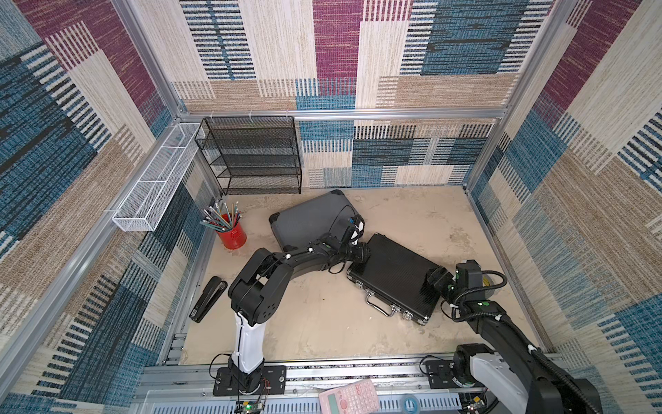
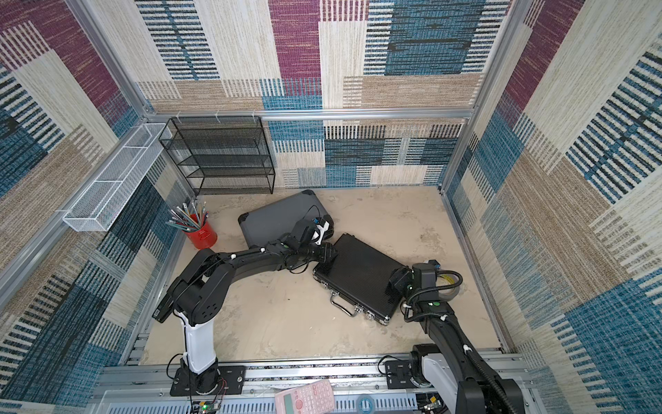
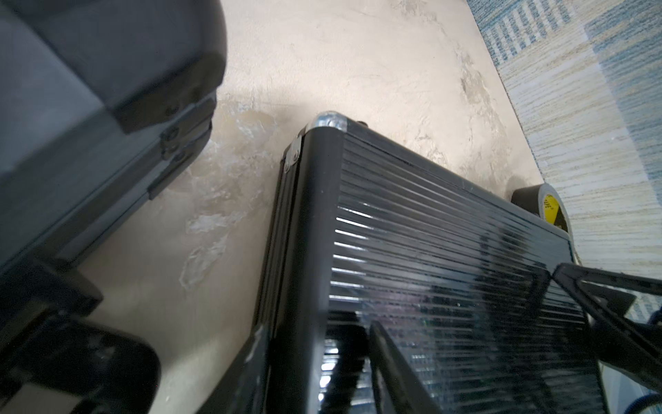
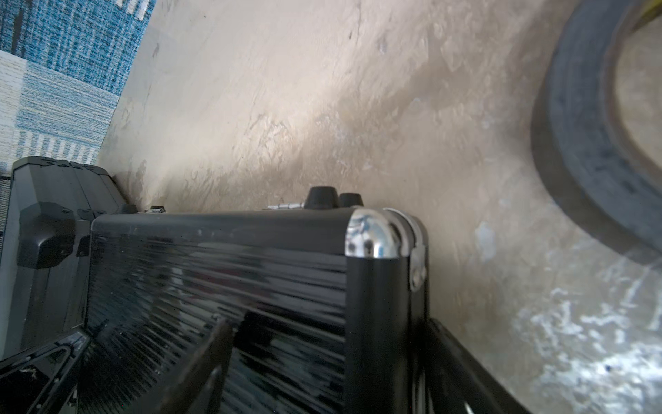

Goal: Open the poker set cases
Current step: Adjust the poker set case at the center of the board.

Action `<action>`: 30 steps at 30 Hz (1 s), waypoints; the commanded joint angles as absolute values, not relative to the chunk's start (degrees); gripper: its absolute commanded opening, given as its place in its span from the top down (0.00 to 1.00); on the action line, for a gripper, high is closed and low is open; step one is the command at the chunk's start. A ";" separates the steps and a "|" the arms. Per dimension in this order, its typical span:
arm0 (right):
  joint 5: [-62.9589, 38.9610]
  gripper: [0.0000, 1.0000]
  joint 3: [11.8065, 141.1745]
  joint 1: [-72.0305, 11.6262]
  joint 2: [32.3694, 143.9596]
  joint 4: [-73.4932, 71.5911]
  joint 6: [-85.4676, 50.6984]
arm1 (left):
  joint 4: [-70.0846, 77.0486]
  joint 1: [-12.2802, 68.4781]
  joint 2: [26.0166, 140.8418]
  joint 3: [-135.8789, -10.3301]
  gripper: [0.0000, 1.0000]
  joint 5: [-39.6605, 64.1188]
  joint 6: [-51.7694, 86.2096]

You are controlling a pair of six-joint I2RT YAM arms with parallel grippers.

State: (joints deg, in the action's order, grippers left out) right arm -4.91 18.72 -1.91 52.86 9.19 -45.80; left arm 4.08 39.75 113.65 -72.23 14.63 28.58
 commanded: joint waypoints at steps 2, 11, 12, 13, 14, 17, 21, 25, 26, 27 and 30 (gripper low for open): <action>-20.70 0.18 21.76 -2.53 55.90 -9.51 -43.92 | 3.72 41.85 115.58 -72.90 0.54 23.04 33.24; -20.73 0.16 25.68 -2.51 61.66 -13.18 -41.04 | 4.83 42.71 117.97 -75.66 0.54 21.12 36.56; -20.74 0.16 26.08 -2.46 62.26 -13.34 -40.65 | 5.10 42.80 118.18 -75.91 0.54 20.94 36.81; -20.82 0.16 26.48 -2.46 63.07 -13.67 -40.27 | 5.38 42.93 118.34 -76.18 0.54 20.81 37.08; -21.06 0.15 26.86 -2.46 63.81 -13.88 -39.98 | 5.50 43.04 118.54 -76.57 0.54 20.59 37.44; -21.46 0.15 28.19 -2.46 65.73 -14.59 -39.03 | 5.82 43.33 119.47 -77.90 0.54 20.24 38.36; -21.26 0.14 30.54 -2.33 68.17 -14.71 -36.92 | 6.22 43.69 120.67 -79.68 0.54 19.95 39.26; -21.52 0.13 32.38 -1.94 70.36 -15.06 -34.94 | 6.11 43.82 121.51 -80.90 0.54 19.61 39.98; -21.67 0.12 32.75 -1.74 70.93 -15.41 -34.59 | 6.10 43.77 121.60 -81.02 0.54 19.30 40.15; -21.80 0.12 32.69 -1.40 71.39 -15.70 -34.26 | 6.20 43.76 121.49 -81.02 0.54 19.03 40.29; -21.91 0.12 33.35 -0.40 72.80 -16.00 -32.37 | 5.81 43.77 121.10 -80.85 0.53 18.55 39.93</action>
